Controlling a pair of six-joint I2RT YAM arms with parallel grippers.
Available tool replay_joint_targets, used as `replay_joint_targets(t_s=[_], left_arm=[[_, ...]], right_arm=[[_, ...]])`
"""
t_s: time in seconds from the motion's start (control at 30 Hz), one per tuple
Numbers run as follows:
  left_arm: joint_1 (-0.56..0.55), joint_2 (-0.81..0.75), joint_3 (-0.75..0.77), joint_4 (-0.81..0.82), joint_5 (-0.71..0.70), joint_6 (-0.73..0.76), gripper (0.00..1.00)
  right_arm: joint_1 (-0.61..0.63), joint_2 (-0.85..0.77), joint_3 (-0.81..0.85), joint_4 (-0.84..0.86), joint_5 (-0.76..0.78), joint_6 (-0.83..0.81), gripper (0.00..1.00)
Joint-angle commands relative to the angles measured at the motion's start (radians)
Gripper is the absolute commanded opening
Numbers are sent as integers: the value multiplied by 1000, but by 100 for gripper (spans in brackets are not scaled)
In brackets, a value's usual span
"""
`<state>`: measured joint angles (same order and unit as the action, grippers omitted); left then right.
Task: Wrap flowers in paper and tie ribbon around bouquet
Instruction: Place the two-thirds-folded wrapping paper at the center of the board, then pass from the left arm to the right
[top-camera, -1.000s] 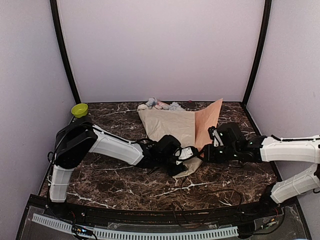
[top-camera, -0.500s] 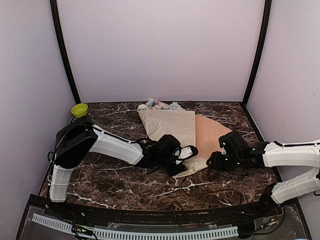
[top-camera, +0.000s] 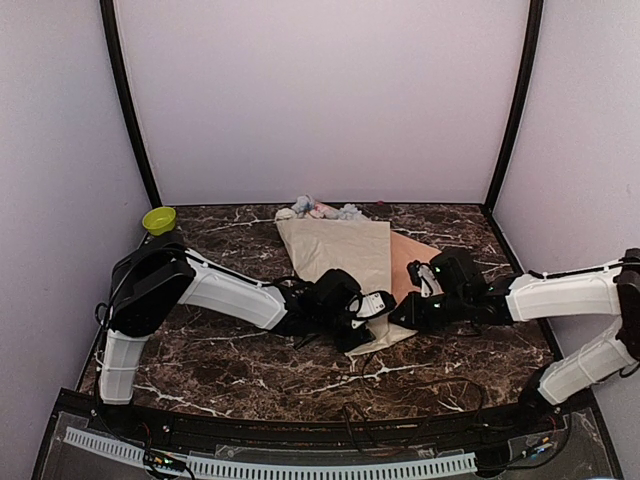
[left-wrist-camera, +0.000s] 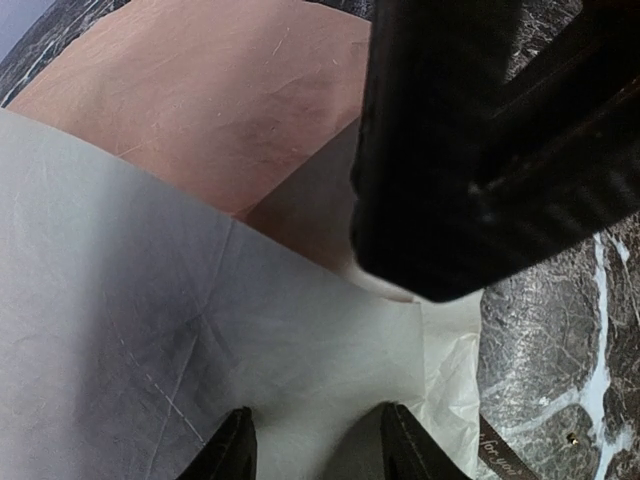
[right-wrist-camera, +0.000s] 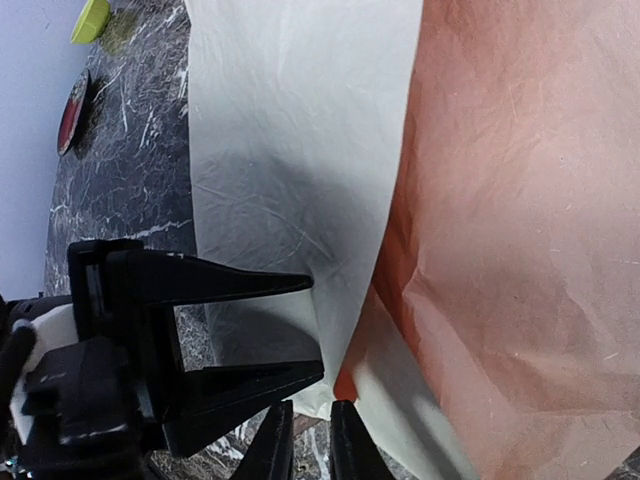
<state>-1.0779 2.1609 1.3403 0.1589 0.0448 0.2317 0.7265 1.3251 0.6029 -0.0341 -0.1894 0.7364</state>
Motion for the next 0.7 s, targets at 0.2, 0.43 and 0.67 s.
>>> replay_joint_targets(t_s=[0.2, 0.43, 0.67], left_arm=[[-2, 26, -1, -110, -6, 1, 44], [-2, 16, 70, -109, -33, 49, 45], [-1, 62, 141, -101, -81, 73, 47]], right_arm=[[-98, 66, -88, 36, -19, 20, 10], [-99, 89, -101, 25, -28, 13, 8], [-100, 92, -97, 14, -29, 12, 7]])
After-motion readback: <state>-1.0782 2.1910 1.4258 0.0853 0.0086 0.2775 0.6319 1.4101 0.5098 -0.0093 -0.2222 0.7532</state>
